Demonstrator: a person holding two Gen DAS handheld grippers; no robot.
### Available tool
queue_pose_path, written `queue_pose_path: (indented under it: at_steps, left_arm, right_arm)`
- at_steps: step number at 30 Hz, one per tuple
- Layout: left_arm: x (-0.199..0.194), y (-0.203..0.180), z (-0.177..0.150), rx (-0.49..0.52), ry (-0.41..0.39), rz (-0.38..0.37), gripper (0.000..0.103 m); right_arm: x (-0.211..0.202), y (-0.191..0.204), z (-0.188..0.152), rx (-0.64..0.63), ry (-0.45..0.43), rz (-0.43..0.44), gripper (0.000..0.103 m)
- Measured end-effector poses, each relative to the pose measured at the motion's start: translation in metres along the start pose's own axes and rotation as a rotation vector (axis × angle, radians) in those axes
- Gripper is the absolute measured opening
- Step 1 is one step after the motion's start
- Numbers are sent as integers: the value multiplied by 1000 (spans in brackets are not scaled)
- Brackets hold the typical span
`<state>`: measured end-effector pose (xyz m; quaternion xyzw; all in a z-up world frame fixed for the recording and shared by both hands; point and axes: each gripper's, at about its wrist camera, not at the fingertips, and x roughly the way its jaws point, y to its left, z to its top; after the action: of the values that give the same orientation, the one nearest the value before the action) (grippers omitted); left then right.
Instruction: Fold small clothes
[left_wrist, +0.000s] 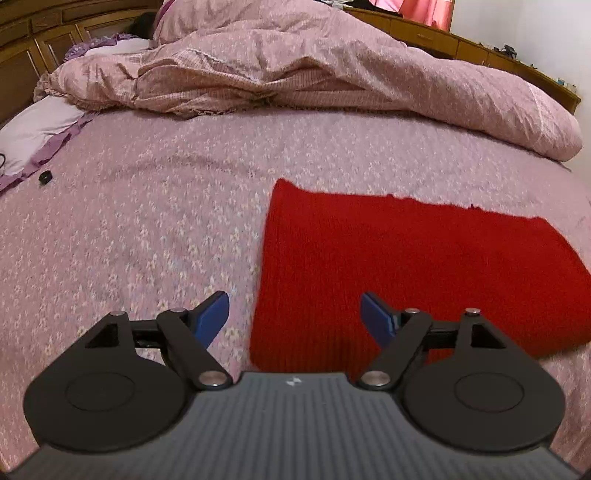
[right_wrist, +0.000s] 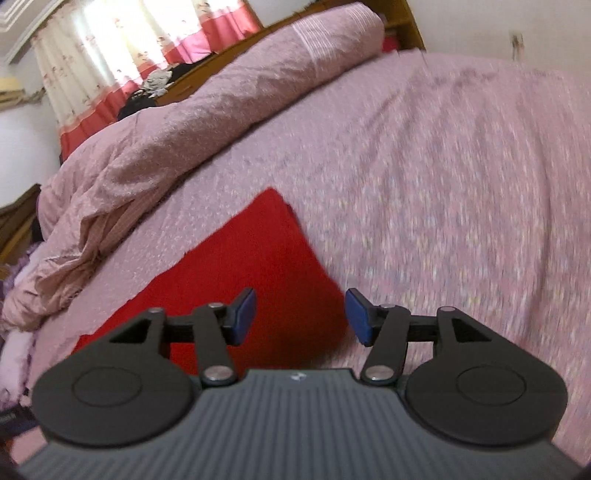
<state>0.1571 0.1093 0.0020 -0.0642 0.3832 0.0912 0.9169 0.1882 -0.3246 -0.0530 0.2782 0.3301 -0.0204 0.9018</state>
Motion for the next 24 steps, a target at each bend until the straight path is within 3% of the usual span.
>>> queue_pose_path:
  at_steps: [2,5,12,24]
  left_arm:
    - [-3,0,-4,-3,6,14,82]
    - [-3,3,-6,-8,18,20,83]
    - [5,10,-6,-26,27,51,83]
    - [20,9,-10,-32,54,64,83]
  right_arm:
    - [3,0,-6,32,17,6,59]
    - [9,-1,-12,98,23,26,69]
    - [34,-2,-22,184,65,11,71]
    - [41,-3,-29,256,51,60,78]
